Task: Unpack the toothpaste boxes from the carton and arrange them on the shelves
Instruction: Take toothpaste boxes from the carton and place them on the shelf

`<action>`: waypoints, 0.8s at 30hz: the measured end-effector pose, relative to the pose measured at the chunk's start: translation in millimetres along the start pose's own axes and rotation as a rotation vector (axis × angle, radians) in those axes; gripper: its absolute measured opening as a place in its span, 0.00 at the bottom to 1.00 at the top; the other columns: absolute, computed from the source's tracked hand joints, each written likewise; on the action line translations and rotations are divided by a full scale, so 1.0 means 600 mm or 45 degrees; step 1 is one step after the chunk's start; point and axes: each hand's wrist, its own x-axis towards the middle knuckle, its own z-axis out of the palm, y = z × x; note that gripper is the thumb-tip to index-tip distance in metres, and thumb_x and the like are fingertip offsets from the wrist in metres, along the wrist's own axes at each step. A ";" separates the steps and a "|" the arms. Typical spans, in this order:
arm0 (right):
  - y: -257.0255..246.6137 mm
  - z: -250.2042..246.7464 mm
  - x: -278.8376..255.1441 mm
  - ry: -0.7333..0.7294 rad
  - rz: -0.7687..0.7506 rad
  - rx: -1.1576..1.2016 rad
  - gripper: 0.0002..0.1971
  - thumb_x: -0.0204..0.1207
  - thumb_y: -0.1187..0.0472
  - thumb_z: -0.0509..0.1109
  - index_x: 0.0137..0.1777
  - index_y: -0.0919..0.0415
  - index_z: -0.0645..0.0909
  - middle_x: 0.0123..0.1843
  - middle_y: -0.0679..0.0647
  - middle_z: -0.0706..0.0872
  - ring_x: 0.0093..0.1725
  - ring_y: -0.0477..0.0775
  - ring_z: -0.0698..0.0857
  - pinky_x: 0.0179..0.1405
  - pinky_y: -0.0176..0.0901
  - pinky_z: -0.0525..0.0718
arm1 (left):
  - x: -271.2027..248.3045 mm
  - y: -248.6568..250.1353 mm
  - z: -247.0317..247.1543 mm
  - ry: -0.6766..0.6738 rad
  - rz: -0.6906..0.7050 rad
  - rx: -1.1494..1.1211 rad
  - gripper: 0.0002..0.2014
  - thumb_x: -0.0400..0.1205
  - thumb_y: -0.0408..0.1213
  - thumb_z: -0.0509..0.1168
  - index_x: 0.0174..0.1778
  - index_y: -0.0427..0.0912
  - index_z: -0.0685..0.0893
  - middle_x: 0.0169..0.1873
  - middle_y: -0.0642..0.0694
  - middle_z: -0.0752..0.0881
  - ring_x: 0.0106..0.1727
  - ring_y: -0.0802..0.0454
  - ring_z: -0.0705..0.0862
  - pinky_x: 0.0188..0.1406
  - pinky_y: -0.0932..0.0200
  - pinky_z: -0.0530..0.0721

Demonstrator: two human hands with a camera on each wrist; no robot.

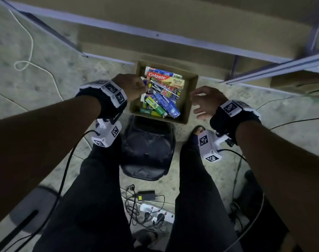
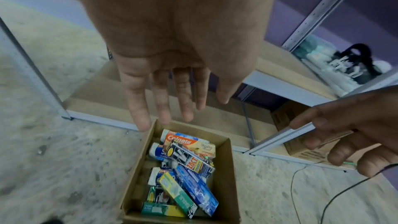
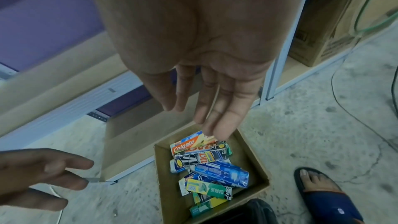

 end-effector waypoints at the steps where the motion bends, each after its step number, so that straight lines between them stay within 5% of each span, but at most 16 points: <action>1: 0.005 0.009 0.023 -0.004 0.015 0.004 0.06 0.75 0.62 0.70 0.46 0.51 0.86 0.46 0.59 0.91 0.45 0.61 0.92 0.51 0.62 0.91 | 0.019 -0.009 0.017 -0.008 -0.025 -0.011 0.19 0.86 0.53 0.60 0.60 0.44 0.87 0.58 0.41 0.87 0.62 0.39 0.83 0.58 0.56 0.76; 5: 0.034 0.043 0.130 -0.010 0.014 -0.091 0.09 0.81 0.60 0.67 0.59 0.55 0.84 0.47 0.58 0.89 0.50 0.64 0.91 0.53 0.62 0.90 | 0.108 -0.050 0.086 -0.022 -0.099 -0.089 0.19 0.85 0.55 0.61 0.63 0.48 0.83 0.62 0.45 0.85 0.64 0.42 0.81 0.54 0.60 0.72; 8: 0.059 0.061 0.209 -0.054 0.007 -0.170 0.10 0.82 0.56 0.66 0.59 0.58 0.83 0.45 0.60 0.89 0.47 0.64 0.92 0.48 0.62 0.91 | 0.173 -0.080 0.137 -0.066 -0.132 -0.153 0.21 0.84 0.59 0.61 0.68 0.52 0.80 0.68 0.48 0.82 0.67 0.43 0.80 0.55 0.57 0.74; 16: 0.124 0.112 0.379 0.012 -0.102 -0.350 0.11 0.76 0.51 0.68 0.57 0.40 0.78 0.58 0.54 0.86 0.43 0.56 0.90 0.38 0.50 0.92 | 0.307 -0.132 0.240 -0.137 -0.180 -0.227 0.22 0.85 0.57 0.59 0.70 0.49 0.78 0.61 0.39 0.84 0.58 0.37 0.84 0.54 0.50 0.82; 21: 0.160 0.133 0.467 0.245 -0.249 -0.450 0.20 0.78 0.50 0.69 0.69 0.47 0.73 0.70 0.55 0.80 0.61 0.57 0.84 0.49 0.37 0.73 | 0.371 -0.140 0.277 -0.071 -0.327 -0.359 0.36 0.79 0.69 0.59 0.74 0.47 0.73 0.67 0.40 0.81 0.61 0.36 0.83 0.59 0.42 0.85; 24: 0.164 0.136 0.504 0.293 -0.287 -0.418 0.25 0.80 0.50 0.68 0.75 0.46 0.68 0.75 0.58 0.74 0.52 0.57 0.82 0.48 0.35 0.70 | 0.394 -0.141 0.290 0.007 -0.429 -0.522 0.43 0.70 0.78 0.58 0.75 0.53 0.70 0.68 0.44 0.80 0.61 0.35 0.83 0.60 0.39 0.84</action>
